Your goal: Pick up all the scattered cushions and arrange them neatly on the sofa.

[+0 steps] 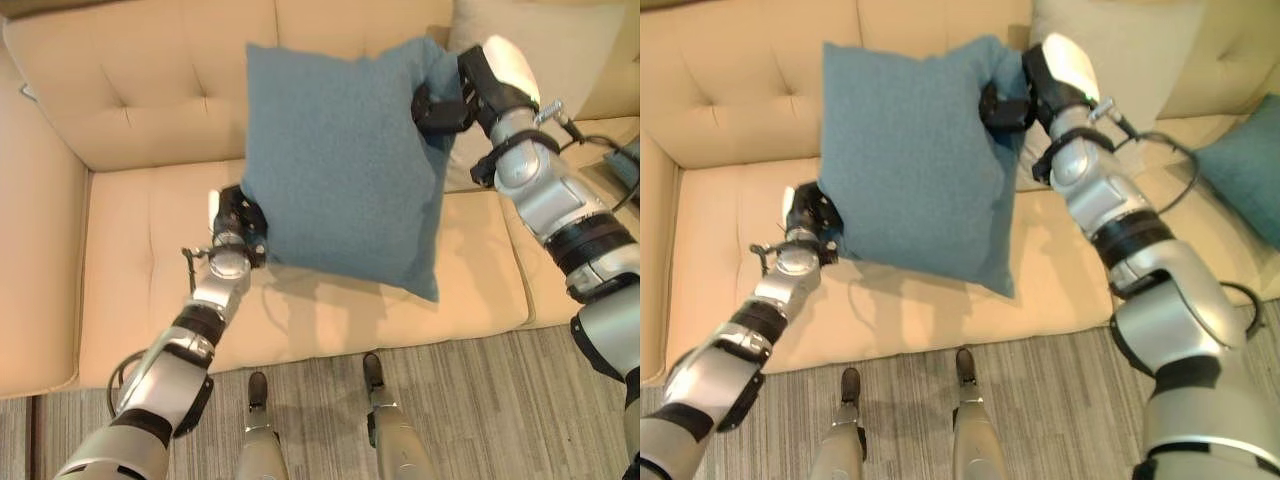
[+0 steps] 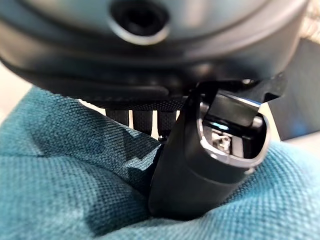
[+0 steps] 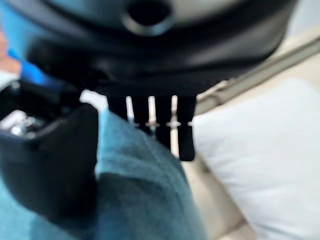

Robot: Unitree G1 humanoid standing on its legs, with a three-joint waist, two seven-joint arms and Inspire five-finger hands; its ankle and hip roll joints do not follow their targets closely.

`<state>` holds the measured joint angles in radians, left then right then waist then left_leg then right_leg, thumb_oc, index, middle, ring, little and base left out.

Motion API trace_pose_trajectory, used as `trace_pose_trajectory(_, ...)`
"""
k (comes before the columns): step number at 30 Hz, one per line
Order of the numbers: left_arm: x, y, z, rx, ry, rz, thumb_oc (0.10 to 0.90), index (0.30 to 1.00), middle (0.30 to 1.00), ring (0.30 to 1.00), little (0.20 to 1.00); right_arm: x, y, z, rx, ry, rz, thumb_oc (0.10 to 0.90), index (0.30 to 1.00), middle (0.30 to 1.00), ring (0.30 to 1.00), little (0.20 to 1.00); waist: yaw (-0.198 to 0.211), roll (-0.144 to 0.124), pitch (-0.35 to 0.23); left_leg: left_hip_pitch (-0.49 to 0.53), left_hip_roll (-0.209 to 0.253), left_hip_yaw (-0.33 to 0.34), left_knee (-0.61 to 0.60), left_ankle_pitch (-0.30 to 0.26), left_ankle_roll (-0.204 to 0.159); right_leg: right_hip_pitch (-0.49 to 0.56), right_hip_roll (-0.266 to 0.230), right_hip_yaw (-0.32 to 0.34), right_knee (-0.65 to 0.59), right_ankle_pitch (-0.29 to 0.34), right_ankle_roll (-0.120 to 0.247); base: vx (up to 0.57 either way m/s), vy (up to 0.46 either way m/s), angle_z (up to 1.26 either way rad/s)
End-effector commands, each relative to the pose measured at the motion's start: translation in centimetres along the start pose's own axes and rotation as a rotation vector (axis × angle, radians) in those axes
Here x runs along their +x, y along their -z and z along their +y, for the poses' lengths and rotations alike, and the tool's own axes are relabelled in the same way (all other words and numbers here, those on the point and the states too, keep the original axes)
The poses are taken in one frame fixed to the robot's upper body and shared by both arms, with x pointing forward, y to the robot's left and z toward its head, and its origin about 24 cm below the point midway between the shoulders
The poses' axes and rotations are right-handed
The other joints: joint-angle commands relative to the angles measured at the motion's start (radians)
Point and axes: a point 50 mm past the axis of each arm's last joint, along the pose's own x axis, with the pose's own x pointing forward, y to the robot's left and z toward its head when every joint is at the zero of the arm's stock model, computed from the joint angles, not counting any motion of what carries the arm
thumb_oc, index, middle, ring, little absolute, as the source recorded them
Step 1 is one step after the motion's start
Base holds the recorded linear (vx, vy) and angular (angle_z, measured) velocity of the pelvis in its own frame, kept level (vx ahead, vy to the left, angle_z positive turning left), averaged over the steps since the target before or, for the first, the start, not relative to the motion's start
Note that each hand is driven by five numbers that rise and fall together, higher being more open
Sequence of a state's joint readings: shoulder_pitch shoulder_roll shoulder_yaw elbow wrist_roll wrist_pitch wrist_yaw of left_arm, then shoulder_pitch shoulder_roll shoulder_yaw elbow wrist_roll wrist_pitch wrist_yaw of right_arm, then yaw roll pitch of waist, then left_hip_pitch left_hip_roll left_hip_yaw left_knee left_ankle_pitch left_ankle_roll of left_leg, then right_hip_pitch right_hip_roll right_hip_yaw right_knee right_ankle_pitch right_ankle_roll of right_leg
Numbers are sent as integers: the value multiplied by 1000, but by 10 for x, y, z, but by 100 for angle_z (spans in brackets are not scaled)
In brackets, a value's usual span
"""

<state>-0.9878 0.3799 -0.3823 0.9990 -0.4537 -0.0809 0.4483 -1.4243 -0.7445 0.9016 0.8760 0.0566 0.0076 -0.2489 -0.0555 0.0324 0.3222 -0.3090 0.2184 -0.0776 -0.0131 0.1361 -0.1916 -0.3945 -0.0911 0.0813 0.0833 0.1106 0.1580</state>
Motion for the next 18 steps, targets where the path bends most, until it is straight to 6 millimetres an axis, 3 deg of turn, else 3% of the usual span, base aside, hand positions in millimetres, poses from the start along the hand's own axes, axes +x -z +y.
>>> trace_pose_trajectory(1, 3, -205, 41, -183, -150, -685, 400, 300, 300, 300, 300, 23, -86, -68, -32, 249, -280, 400, 300, 300, 300, 300, 82, -83, -47, 8, 36, 21, -35, -61, -48, -107, -29, -41, 43, -65, 58, 25, -17, -3)
trace_pose_trajectory(5, -2, -242, 76, -213, -288, -774, 400, 300, 300, 300, 300, 23, -100, -103, -81, 371, -314, 400, 300, 300, 300, 300, 84, -82, -52, -39, 38, 56, -60, -27, -63, -160, -36, -59, 25, -40, 65, 50, -18, 3)
trace_pose_trajectory(7, -2, -245, 87, -203, -339, -778, 400, 300, 300, 300, 300, 23, -105, -107, -39, 397, -323, 400, 300, 300, 300, 300, 81, -79, -45, -48, 38, 80, -58, -30, -63, -164, -38, -65, 27, -49, 65, 51, -6, 11)
trace_pose_trajectory(9, 4, -233, 78, -196, -317, -713, 400, 300, 300, 300, 300, 24, -93, -100, 91, 398, -275, 400, 300, 300, 300, 300, 81, -72, -38, -60, 35, 88, -55, -30, -63, -167, -45, -74, 26, -46, 65, 51, -19, 10)
trace_pose_trajectory(10, 9, -224, 74, -155, -300, -668, 400, 300, 300, 300, 300, 25, -78, -99, 154, 403, -211, 800, 900, 900, 900, 900, 86, -66, -30, -68, 29, 85, -55, -30, -61, -168, -50, -78, 21, -42, 64, 33, -29, 10)
trace_pose_trajectory(12, 13, -213, 67, -121, -277, -621, 400, 300, 300, 300, 300, 26, -68, -103, 187, 413, -161, 800, 900, 900, 900, 900, 91, -65, -24, -76, 23, 81, -53, -29, -60, -169, -56, -84, 20, -37, 63, -8, -28, 13)
trace_pose_trajectory(13, 19, -198, 65, -49, -281, -561, 800, 900, 900, 900, 900, 26, -54, -103, 247, 418, -97, 800, 900, 900, 900, 900, 98, -68, -10, -92, 18, 72, -42, -25, -61, -172, -64, -94, 21, -35, 63, -32, -67, 11)
trace_pose_trajectory(14, 28, -166, 58, 54, -289, -422, 800, 900, 900, 900, 900, 27, -39, -94, 348, 385, -19, 800, 900, 900, 900, 900, 108, -76, 12, -108, 9, 61, -30, -26, -59, -174, -68, -98, 22, -28, 62, -49, -94, 26)
trace_pose_trajectory(18, 37, -114, 71, 240, -369, -179, 800, 900, 900, 900, 900, 30, -44, -81, 564, 377, 19, 800, 900, 900, 900, 900, 107, -115, 43, -128, 9, 68, -33, -15, -68, -184, -74, -100, 5, -9, 63, -34, -31, 51)
